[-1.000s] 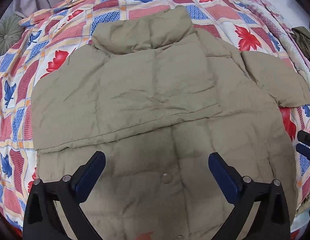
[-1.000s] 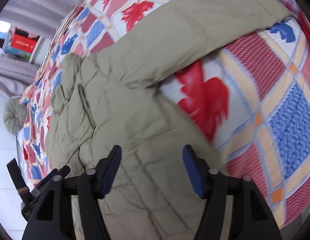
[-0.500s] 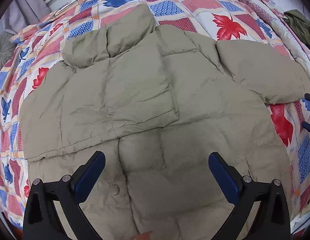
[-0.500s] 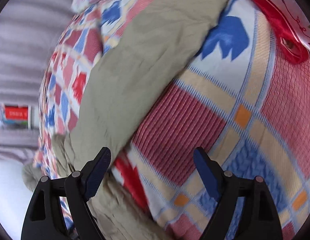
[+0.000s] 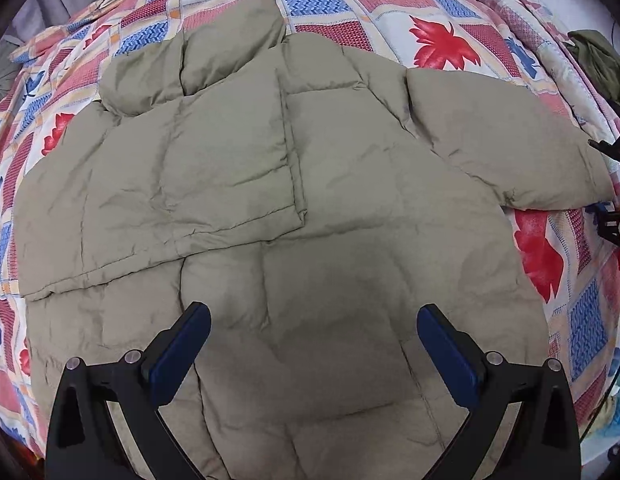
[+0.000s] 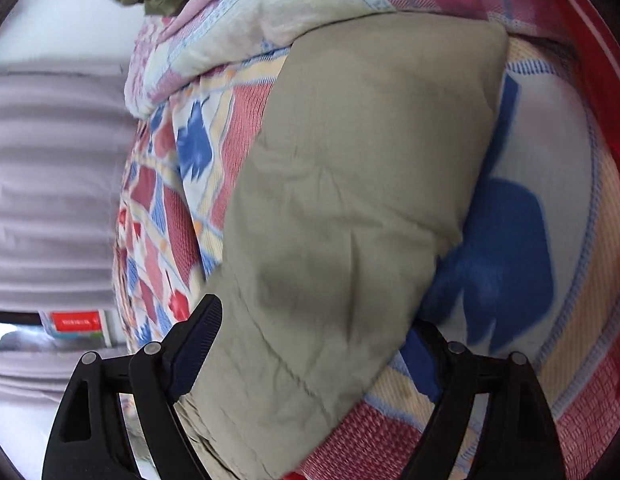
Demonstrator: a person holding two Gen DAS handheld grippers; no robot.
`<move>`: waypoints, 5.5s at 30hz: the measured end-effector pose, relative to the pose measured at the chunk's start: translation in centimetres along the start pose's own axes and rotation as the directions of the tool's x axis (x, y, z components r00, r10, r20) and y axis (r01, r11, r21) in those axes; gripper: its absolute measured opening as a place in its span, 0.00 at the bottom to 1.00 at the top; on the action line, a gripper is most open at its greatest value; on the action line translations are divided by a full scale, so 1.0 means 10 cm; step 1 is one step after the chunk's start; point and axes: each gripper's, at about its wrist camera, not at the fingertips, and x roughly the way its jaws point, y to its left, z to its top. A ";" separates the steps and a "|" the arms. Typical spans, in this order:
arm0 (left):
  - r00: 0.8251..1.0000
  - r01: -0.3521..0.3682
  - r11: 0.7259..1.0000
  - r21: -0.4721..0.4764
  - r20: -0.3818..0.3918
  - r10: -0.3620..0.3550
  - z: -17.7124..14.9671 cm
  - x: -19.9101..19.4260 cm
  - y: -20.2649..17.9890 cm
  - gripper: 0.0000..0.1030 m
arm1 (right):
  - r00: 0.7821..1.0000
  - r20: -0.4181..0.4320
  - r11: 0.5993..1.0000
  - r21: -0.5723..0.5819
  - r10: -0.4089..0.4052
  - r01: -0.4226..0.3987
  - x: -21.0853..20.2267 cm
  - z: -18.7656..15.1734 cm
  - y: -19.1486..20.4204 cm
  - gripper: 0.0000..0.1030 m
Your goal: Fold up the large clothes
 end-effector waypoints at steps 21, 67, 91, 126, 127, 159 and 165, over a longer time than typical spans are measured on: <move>0.992 0.004 0.990 -0.142 0.122 0.014 0.24 -0.26 0.93 1.00 | 0.944 -0.235 0.781 -0.534 0.232 -0.325 -0.06 -1.35 2.19 0.05; 0.949 0.242 0.888 -0.390 0.286 -0.133 0.02 -0.42 3.24 1.00 | 0.910 -0.406 0.566 -0.771 -0.086 -0.291 1.24 -4.21 2.59 0.10; 0.913 0.406 0.858 -0.314 0.107 -0.393 0.55 0.45 2.39 0.13 | 0.900 -0.248 0.635 -0.771 -0.360 0.042 0.75 -3.26 1.22 0.10; 0.961 0.151 0.965 -0.213 0.261 -0.093 0.30 -0.45 2.83 0.39 | 0.905 -0.168 0.445 -0.895 -0.390 0.026 0.33 -3.11 1.47 0.11; 0.959 0.167 0.968 -0.185 0.259 -0.116 0.35 -0.45 2.73 0.38 | 0.923 -0.145 0.451 -0.892 -0.357 0.035 0.26 -3.09 1.51 0.11; 0.988 0.012 0.971 -0.239 0.151 0.025 -0.01 -0.15 2.86 0.45 | 0.907 -0.014 0.555 -0.795 -0.422 0.246 0.64 -2.66 1.41 0.24; 0.995 -0.012 0.967 -0.255 0.090 0.037 -0.53 -0.32 2.95 0.45 | 0.897 -0.077 0.595 -0.772 -0.435 0.222 0.32 -2.85 1.18 0.61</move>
